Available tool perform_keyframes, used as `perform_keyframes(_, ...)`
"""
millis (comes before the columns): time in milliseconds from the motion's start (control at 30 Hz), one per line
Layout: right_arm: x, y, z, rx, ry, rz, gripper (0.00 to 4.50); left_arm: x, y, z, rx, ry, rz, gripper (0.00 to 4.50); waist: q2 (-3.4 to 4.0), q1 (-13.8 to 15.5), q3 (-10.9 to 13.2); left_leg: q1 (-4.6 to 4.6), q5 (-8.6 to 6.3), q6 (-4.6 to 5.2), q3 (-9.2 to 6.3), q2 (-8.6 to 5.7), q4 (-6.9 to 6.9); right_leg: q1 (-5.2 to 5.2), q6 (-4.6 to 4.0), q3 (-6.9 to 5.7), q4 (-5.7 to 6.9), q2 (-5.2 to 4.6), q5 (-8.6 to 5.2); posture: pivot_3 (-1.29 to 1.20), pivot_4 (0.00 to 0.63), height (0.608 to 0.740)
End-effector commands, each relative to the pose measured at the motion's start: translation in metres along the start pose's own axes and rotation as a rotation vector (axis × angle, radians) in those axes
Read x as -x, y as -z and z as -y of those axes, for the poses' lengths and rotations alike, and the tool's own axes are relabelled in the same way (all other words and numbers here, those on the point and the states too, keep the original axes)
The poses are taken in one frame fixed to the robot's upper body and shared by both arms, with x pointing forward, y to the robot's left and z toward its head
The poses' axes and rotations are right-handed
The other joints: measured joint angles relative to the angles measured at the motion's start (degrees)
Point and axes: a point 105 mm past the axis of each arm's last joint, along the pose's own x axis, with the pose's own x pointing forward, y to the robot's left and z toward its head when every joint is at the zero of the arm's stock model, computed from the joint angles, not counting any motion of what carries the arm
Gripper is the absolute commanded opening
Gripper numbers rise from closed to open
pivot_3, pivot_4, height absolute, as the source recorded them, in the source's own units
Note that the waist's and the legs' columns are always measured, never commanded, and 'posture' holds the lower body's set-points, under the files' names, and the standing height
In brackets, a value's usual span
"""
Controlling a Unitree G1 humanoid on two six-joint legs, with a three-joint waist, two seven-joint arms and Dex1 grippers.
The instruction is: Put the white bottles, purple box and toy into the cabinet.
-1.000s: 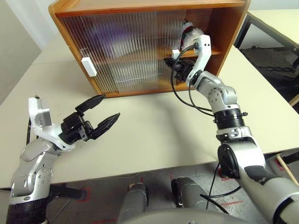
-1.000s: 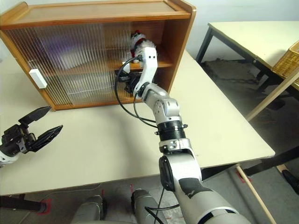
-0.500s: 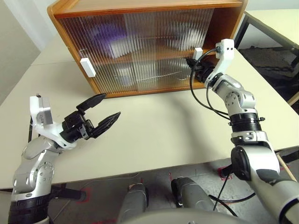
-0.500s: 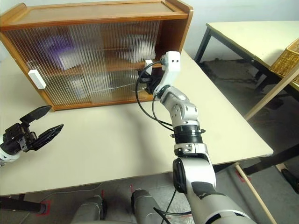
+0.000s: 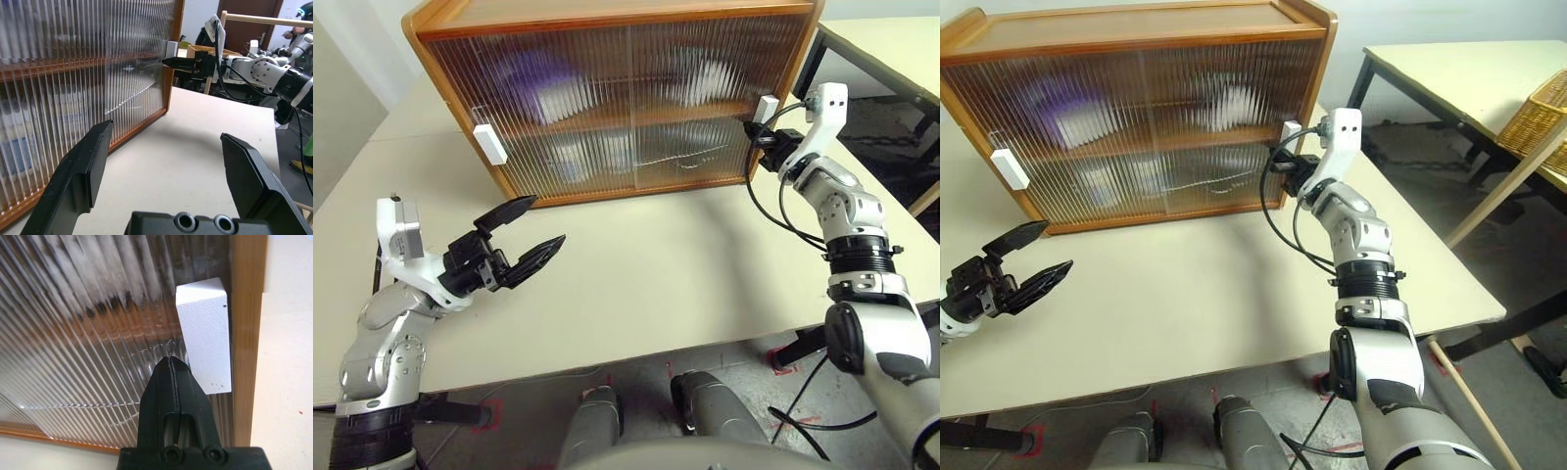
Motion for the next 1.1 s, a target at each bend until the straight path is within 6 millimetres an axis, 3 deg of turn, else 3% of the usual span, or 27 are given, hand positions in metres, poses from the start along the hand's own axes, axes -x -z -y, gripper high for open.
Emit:
perform_keyframes(33, 0.007, -0.006, 0.018, 0.011, 0.069, 0.016, 0.02, 0.002, 0.005, -0.001, 0.012, 0.003, -0.028, 4.50, 0.00, 0.0, 0.0, -0.01, 0.02, 0.04, 0.00, 0.00, 0.00, 0.01, 0.05, 0.00, 0.01, 0.00, -0.03, -0.22, 0.073, 0.740)
perform_keyframes(133, 0.007, -0.007, 0.014, -0.022, 0.051, 0.026, 0.02, 0.002, 0.005, -0.001, 0.013, 0.006, -0.030, 4.50, 0.00, 0.0, 0.0, -0.02, 0.05, 0.08, 0.00, 0.00, 0.04, 0.03, 0.01, 0.01, 0.00, -0.02, 0.00, -0.22, 0.074, 0.740)
perform_keyframes(267, 0.007, -0.011, -0.023, -0.127, -0.179, 0.021, 0.02, 0.003, 0.005, -0.002, 0.010, 0.000, -0.040, 4.50, 0.01, -0.3, 0.0, -0.11, 0.05, 0.08, 0.02, -0.01, 0.05, -0.03, -0.13, 0.01, -0.04, -0.03, 0.07, -0.22, 0.079, 0.740)
perform_keyframes(400, 0.035, -0.010, -0.078, -0.121, -0.573, -0.080, 0.02, 0.011, 0.006, -0.004, 0.009, -0.025, -0.048, 4.50, 0.01, -1.4, 0.0, -0.11, 0.04, 0.07, 0.05, -0.01, -0.08, -0.06, -0.32, -0.04, -0.03, 0.01, -0.09, -0.21, 0.083, 0.740)
perform_keyframes(467, 0.053, -0.010, -0.090, -0.132, -0.699, -0.123, 0.02, 0.016, 0.006, -0.005, 0.009, -0.046, -0.052, 4.50, 0.01, -1.9, 0.0, -0.12, 0.02, 0.04, 0.09, -0.03, -0.11, -0.04, -0.29, -0.05, -0.02, 0.03, -0.28, -0.20, 0.085, 0.740)
perform_keyframes(567, 0.073, 0.001, -0.072, -0.177, -0.699, -0.239, 0.64, 0.029, 0.008, -0.009, 0.061, -0.143, -0.071, 4.50, 0.00, -2.2, 0.0, -0.11, 0.00, 0.00, 0.15, -0.20, -0.11, 0.05, -0.08, -0.03, -0.01, 0.05, -0.54, -0.19, 0.089, 0.740)
perform_keyframes(667, 0.089, 0.015, -0.050, -0.195, -0.651, -0.362, 1.70, 0.040, 0.014, -0.016, 0.094, -0.282, -0.096, 4.50, -0.06, -2.2, 0.1, 0.02, -0.02, 0.01, 0.13, -0.41, -0.06, 0.30, 0.42, 0.13, -0.03, -0.08, -0.89, -0.18, 0.097, 0.740)
perform_keyframes(700, 0.101, 0.029, -0.031, -0.169, -0.583, -0.436, 2.21, 0.054, 0.026, -0.019, 0.108, -0.394, -0.162, 4.50, -0.08, -2.2, 0.1, 0.05, -0.02, 0.02, 0.13, -0.45, -0.05, 0.34, 0.54, 0.17, -0.04, -0.12, -0.96, -0.17, 0.111, 0.740)
perform_keyframes(767, 0.116, 0.043, -0.003, -0.161, -0.478, -0.497, 2.50, 0.081, 0.044, -0.023, 0.124, -0.574, -0.264, 4.50, -0.19, -2.0, 0.2, 0.19, -0.01, 0.03, 0.10, -0.51, -0.03, 0.43, 0.71, 0.20, -0.01, -0.15, -1.03, -0.15, 0.115, 0.740)
perform_keyframes(833, 0.120, 0.044, 0.020, -0.202, -0.396, -0.475, 3.20, 0.100, 0.051, -0.026, 0.100, -0.678, -0.311, 4.50, -0.08, -1.8, 0.5, 0.33, -0.05, -0.04, 0.00, -0.53, -0.07, 0.62, 0.79, 0.19, -0.05, -0.17, -1.17, -0.12, 0.123, 0.740)
perform_keyframes(900, 0.118, 0.044, 0.039, -0.209, -0.309, -0.455, 3.92, 0.106, 0.051, -0.026, 0.058, -0.689, -0.321, 4.50, -0.11, -1.4, 1.3, 0.36, -0.10, -0.11, 0.01, -0.53, -0.11, 0.55, 0.79, 0.26, 0.01, -0.18, -1.20, -0.12, 0.133, 0.740)
perform_keyframes(933, 0.114, 0.040, 0.049, -0.193, -0.273, -0.402, 4.33, 0.115, 0.053, -0.033, 0.065, -0.762, -0.327, 4.50, -0.09, -1.0, 1.9, 0.37, -0.07, -0.16, -0.05, -0.50, -0.09, 0.54, 0.78, 0.26, 0.02, -0.14, -1.20, -0.10, 0.181, 0.740)
perform_keyframes(1100, 0.111, 0.030, 0.088, -0.009, -0.143, -0.218, 4.49, 0.140, 0.053, -0.050, 0.021, -0.999, -0.383, 4.50, 0.12, 1.0, 4.5, 0.51, 0.08, -0.21, -0.09, -0.49, -0.18, 0.47, 0.54, 0.35, 0.12, -0.12, -0.98, -0.08, 0.215, 0.740)
